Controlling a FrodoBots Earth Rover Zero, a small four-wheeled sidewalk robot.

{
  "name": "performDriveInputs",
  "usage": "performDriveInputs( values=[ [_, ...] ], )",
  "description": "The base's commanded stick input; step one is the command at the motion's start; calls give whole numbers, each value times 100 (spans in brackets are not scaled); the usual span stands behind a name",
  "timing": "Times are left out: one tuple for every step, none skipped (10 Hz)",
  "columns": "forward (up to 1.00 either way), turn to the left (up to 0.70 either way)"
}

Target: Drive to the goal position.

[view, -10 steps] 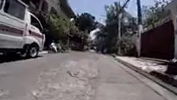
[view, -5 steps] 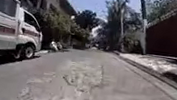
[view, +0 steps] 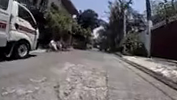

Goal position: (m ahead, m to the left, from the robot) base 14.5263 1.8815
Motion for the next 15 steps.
performDriveInputs(
  values=[
    [100, 0],
    [100, 0],
    [100, 0],
    [100, 0],
    [100, 0],
    [100, 0],
    [100, 0],
    [100, 0],
    [100, 0],
    [100, 0],
    [100, 0],
    [100, 0],
    [100, 0],
    [100, 0],
    [100, 0]
  ],
)
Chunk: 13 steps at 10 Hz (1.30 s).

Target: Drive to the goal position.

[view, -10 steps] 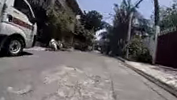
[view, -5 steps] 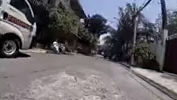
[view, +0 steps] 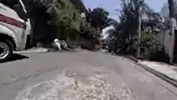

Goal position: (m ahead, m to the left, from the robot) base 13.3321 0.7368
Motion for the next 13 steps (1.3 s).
performDriveInputs(
  values=[
    [100, 0],
    [100, 0],
    [100, 0],
    [100, 0],
    [100, 0],
    [100, 0],
    [100, 0],
    [100, 0],
    [100, 0],
    [100, 0],
    [100, 0],
    [100, 0],
    [100, 0]
  ],
)
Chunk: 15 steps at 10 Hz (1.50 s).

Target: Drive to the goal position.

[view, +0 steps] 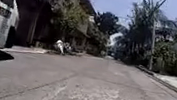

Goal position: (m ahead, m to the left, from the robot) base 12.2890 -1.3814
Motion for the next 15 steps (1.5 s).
performDriveInputs(
  values=[
    [100, 0],
    [100, 0],
    [100, 0],
    [100, 0],
    [100, 0],
    [100, 0],
    [100, 0],
    [100, 0],
    [100, 0],
    [100, 0],
    [100, 0],
    [100, 0],
    [100, 0],
    [100, 0],
    [100, 0]
  ],
)
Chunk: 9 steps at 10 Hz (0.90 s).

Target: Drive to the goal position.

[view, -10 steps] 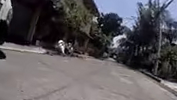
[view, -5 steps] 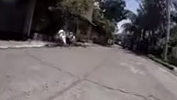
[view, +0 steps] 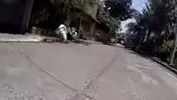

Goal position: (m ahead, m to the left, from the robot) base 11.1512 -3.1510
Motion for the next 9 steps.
performDriveInputs(
  values=[
    [100, 0],
    [100, 0],
    [100, 0],
    [100, 0],
    [100, 0],
    [100, 0],
    [100, 0],
    [100, 0],
    [100, 0]
  ],
)
